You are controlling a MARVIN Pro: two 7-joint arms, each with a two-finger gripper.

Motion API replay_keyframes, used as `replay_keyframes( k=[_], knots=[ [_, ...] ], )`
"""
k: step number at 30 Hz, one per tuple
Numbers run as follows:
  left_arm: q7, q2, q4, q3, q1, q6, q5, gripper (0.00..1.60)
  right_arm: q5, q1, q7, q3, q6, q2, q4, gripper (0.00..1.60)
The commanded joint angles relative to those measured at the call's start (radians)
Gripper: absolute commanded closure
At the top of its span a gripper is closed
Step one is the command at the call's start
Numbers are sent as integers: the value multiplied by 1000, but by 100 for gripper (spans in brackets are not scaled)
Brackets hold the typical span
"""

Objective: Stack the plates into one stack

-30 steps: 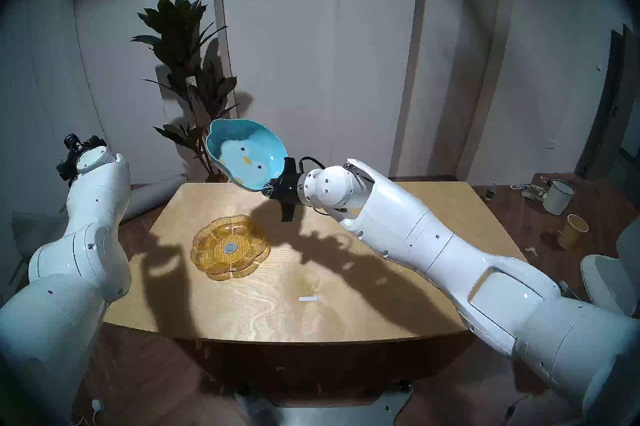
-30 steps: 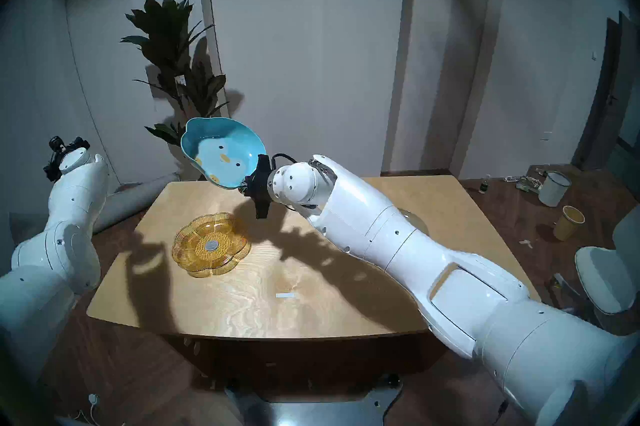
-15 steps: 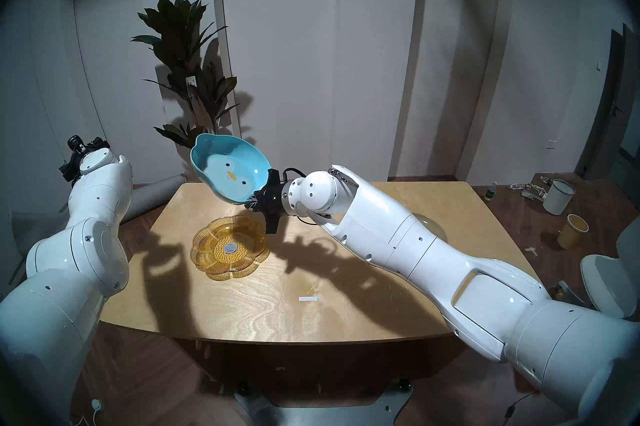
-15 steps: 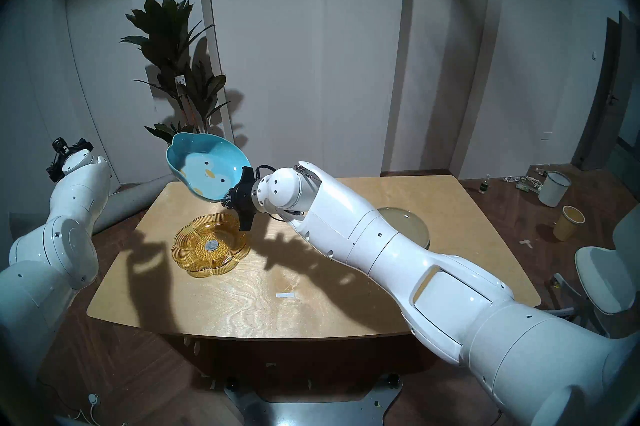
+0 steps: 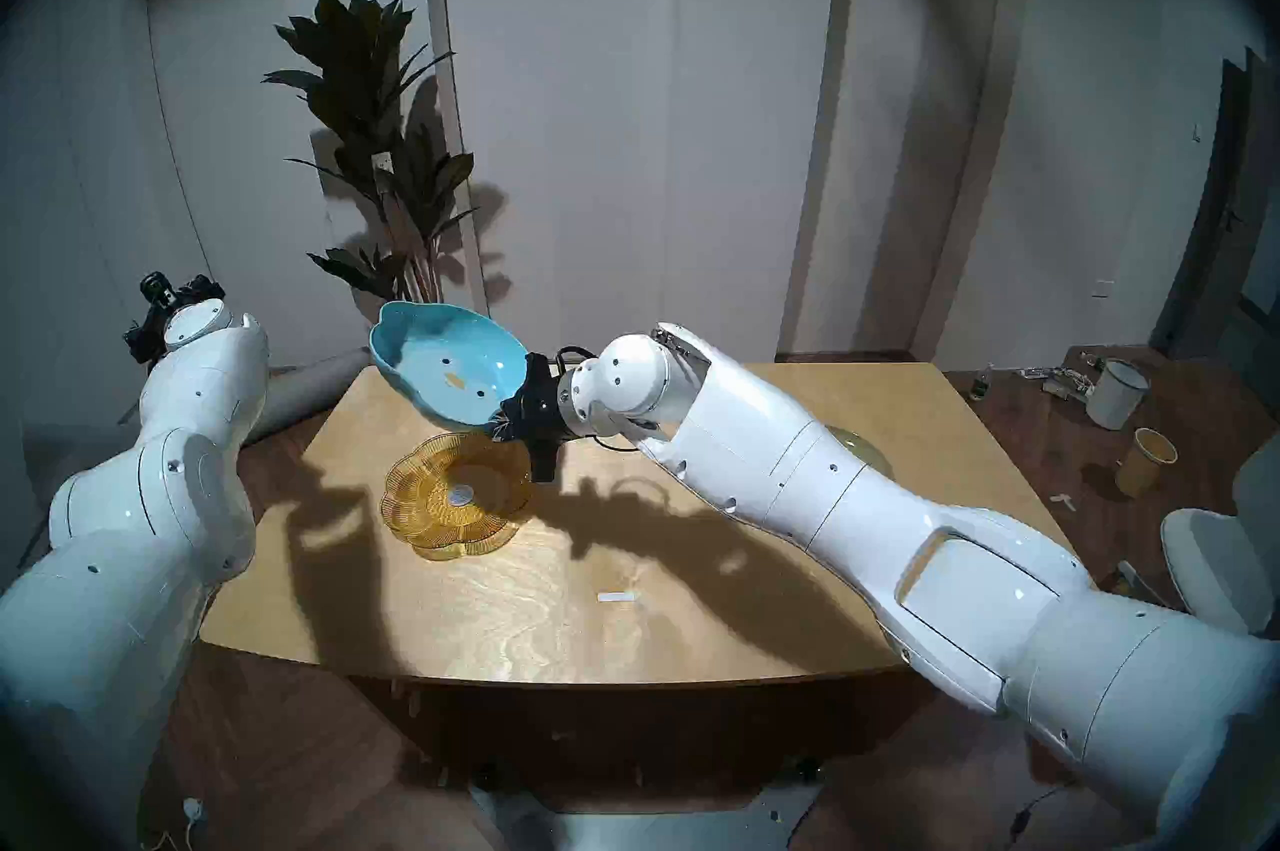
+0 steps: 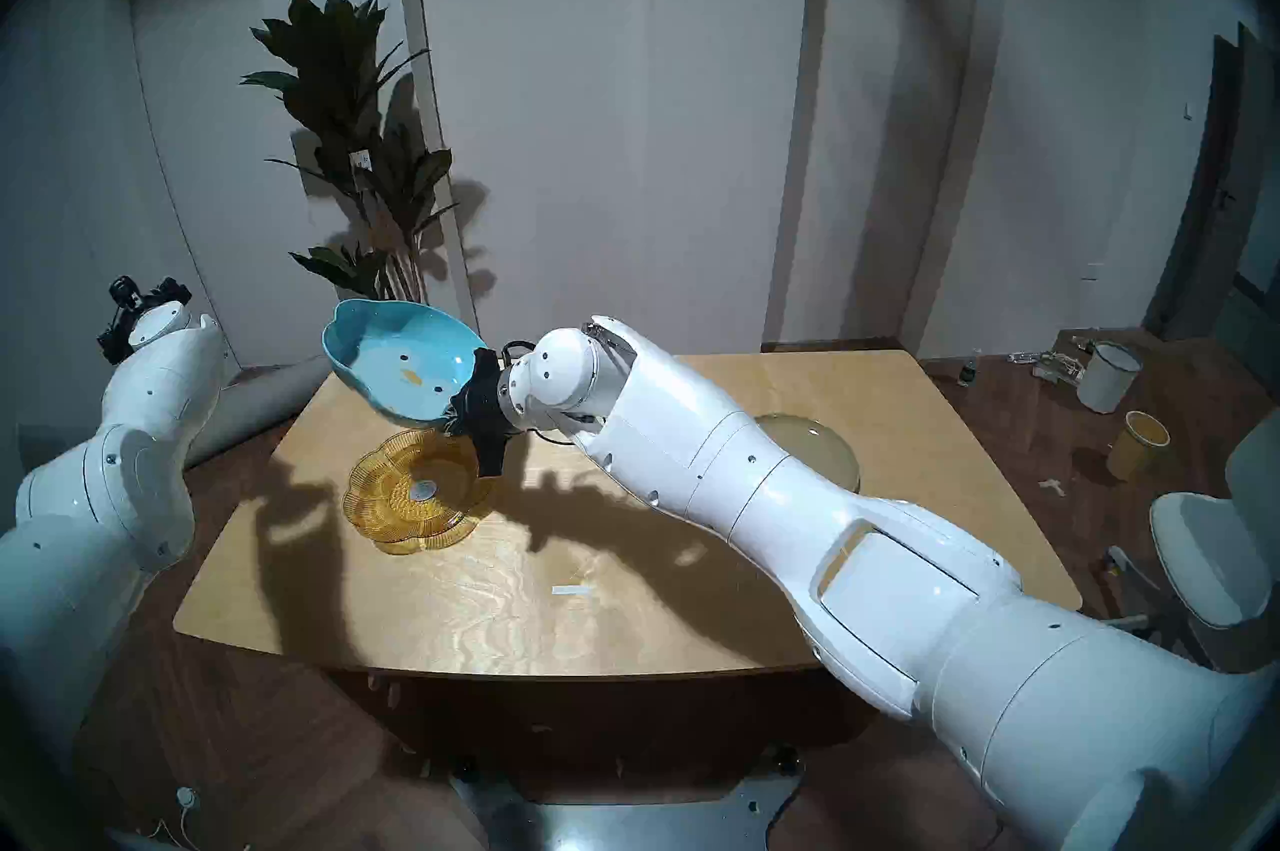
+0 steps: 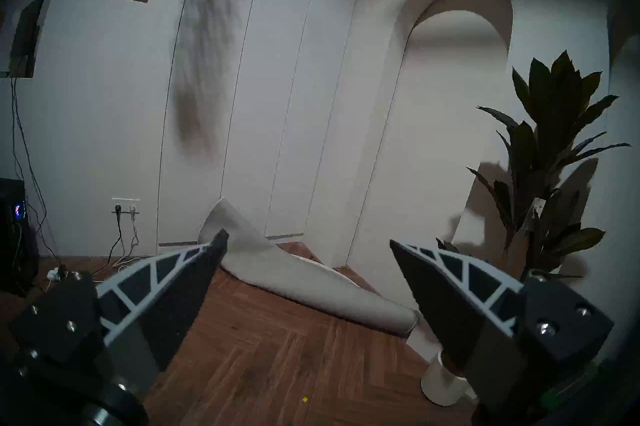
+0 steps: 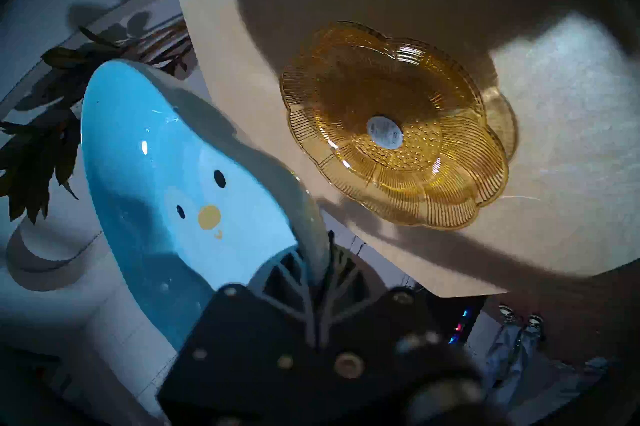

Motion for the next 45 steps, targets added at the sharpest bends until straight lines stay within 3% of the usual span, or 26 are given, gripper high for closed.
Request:
replay_keyframes(
  k=[1,26,45],
  knots=[
    [-4,3,-8,12,-56,-24,7,0,3,45,-54,-1,14,-16,-7,160],
    [-25,0,26,22,-71,-61,2,0,-11,147,-312,-10,37,24,82,160],
    [-38,-4,57,19,-61,-78,-2,0,-63,218,-421,-52,81,-34,186,160]
  ],
)
